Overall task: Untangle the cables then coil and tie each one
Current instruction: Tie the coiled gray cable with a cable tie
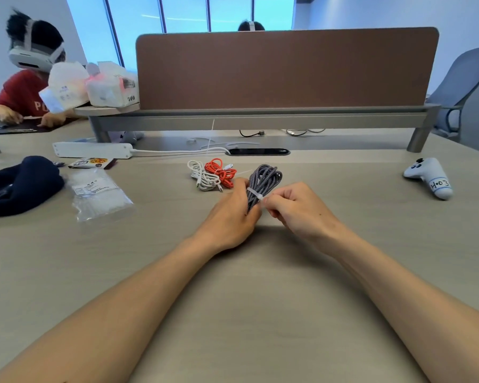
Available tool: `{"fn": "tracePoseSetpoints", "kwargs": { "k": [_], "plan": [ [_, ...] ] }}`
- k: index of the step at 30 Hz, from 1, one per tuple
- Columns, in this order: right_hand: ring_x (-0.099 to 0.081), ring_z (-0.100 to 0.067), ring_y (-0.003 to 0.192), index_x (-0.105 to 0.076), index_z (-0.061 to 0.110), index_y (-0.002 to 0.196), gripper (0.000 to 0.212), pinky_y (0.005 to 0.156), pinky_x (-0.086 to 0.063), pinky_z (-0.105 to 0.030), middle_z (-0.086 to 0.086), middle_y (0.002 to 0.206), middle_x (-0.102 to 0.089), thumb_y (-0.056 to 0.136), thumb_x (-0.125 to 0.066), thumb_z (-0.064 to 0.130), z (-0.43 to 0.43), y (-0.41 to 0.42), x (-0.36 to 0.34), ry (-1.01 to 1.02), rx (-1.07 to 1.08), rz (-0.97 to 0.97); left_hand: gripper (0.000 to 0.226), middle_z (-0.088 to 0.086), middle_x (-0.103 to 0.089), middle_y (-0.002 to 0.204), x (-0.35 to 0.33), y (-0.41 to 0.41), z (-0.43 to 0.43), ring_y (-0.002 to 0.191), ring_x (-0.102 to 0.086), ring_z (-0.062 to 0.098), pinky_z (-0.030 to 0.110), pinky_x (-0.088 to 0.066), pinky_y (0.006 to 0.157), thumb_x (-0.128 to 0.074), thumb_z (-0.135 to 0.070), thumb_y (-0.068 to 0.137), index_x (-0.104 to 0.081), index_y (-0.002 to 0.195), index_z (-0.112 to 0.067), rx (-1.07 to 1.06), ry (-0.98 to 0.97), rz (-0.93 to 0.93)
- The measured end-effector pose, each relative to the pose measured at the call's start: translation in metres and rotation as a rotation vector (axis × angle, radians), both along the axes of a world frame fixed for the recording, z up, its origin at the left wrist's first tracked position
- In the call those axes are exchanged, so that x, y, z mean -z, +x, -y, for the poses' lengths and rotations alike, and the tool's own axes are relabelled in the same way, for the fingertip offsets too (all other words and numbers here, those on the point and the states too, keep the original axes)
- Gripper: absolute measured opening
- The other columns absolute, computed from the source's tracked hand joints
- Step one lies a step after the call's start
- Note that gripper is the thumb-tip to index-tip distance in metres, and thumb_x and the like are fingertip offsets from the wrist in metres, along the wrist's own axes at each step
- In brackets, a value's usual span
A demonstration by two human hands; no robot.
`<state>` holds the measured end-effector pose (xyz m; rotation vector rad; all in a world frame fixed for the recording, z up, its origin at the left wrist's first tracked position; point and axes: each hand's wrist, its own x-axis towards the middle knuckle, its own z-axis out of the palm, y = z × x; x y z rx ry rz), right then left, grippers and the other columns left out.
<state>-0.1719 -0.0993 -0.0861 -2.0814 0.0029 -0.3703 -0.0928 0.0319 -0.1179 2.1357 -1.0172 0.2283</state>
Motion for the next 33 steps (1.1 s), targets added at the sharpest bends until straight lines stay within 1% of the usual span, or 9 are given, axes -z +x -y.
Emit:
{"fn": "tracePoseSetpoints", "kwargs": {
  "k": [6,10,13,17,19,23,26,29,33],
  "plan": [
    [-0.025,-0.011,0.042,-0.045,0.017,0.045,0.043,0.042,-0.022,-0.024,0.003,0.041,-0.032,0.085,-0.055,0.005,-0.004,-0.003,-0.001,-0.017,-0.026,0.121,0.027,0.014,-0.060,0.095,-0.001,-0.003,0.001,0.088,-0.057,0.038,0.047,-0.047,0.068,-0.046,-0.027,0.091,-0.037,0.109,-0.009,-0.025,0.028,0.072],
    [-0.028,-0.008,0.041,-0.053,0.011,0.050,0.041,0.043,-0.024,-0.019,0.009,0.039,-0.035,0.091,-0.055,0.010,-0.004,-0.003,0.002,0.012,-0.070,0.170,0.024,0.000,-0.055,0.081,-0.002,-0.004,0.001,0.077,-0.055,0.028,0.035,-0.036,0.061,-0.050,-0.024,0.092,-0.037,0.104,-0.009,-0.009,-0.047,0.054],
    [-0.033,-0.009,0.041,-0.060,0.016,0.054,0.039,0.047,-0.029,-0.025,0.008,0.041,-0.040,0.092,-0.056,0.026,-0.003,0.004,0.007,0.022,-0.040,0.134,0.029,-0.012,-0.054,0.092,-0.001,0.000,-0.004,0.087,-0.054,0.011,0.026,-0.039,0.073,-0.058,-0.026,0.091,-0.038,0.108,-0.017,-0.052,-0.143,-0.044],
    [-0.055,-0.017,0.048,-0.065,0.016,0.071,0.037,0.047,-0.040,-0.027,0.000,0.063,-0.059,0.084,-0.061,0.051,0.007,0.008,0.009,0.038,0.090,-0.044,0.042,-0.008,-0.063,0.108,0.002,0.005,-0.005,0.100,-0.059,0.008,0.025,-0.044,0.087,-0.062,-0.029,0.088,-0.040,0.121,-0.015,-0.052,-0.212,-0.183],
    [-0.062,-0.015,0.059,-0.067,0.019,0.079,0.032,0.048,-0.042,-0.024,0.004,0.075,-0.065,0.086,-0.059,0.049,0.009,0.007,0.011,0.086,0.041,-0.115,0.045,-0.006,-0.063,0.109,0.003,0.003,-0.003,0.101,-0.060,0.008,0.023,-0.045,0.086,-0.065,-0.029,0.086,-0.038,0.120,-0.017,-0.018,-0.195,-0.200],
    [-0.063,-0.006,0.063,-0.070,0.018,0.089,0.014,0.052,-0.045,-0.015,0.011,0.071,-0.070,0.093,-0.059,0.027,0.004,0.009,0.016,0.243,-0.084,-0.092,0.053,-0.010,-0.060,0.105,0.002,-0.003,0.000,0.096,-0.059,0.002,0.010,-0.043,0.079,-0.071,-0.023,0.083,-0.035,0.121,-0.015,0.087,-0.160,-0.243],
    [-0.067,-0.017,0.077,-0.071,0.011,0.098,0.015,0.070,-0.054,-0.033,-0.005,0.088,-0.074,0.092,-0.060,0.021,0.005,0.015,0.022,0.322,-0.037,-0.025,0.050,-0.003,-0.058,0.107,0.000,-0.005,0.001,0.097,-0.056,0.006,0.017,-0.043,0.081,-0.070,-0.024,0.075,-0.046,0.117,-0.015,0.154,-0.141,-0.191],
    [-0.068,-0.027,0.097,-0.070,0.011,0.100,0.021,0.092,-0.051,-0.048,-0.010,0.100,-0.073,0.088,-0.062,0.026,0.008,0.021,0.024,0.350,0.035,-0.015,0.052,0.002,-0.053,0.105,-0.002,0.007,-0.007,0.095,-0.051,0.012,0.018,-0.041,0.082,-0.058,-0.031,0.064,-0.058,0.113,-0.013,0.096,-0.187,-0.095],
    [-0.064,-0.031,0.086,-0.068,0.001,0.095,0.036,0.093,-0.047,-0.054,-0.028,0.104,-0.066,0.077,-0.064,0.033,0.014,0.024,0.024,0.385,0.084,-0.050,0.044,0.004,-0.054,0.109,-0.001,0.039,-0.016,0.105,-0.053,0.023,0.038,-0.041,0.094,-0.051,-0.032,0.064,-0.065,0.104,-0.019,-0.318,-0.229,0.059]
  ]
}}
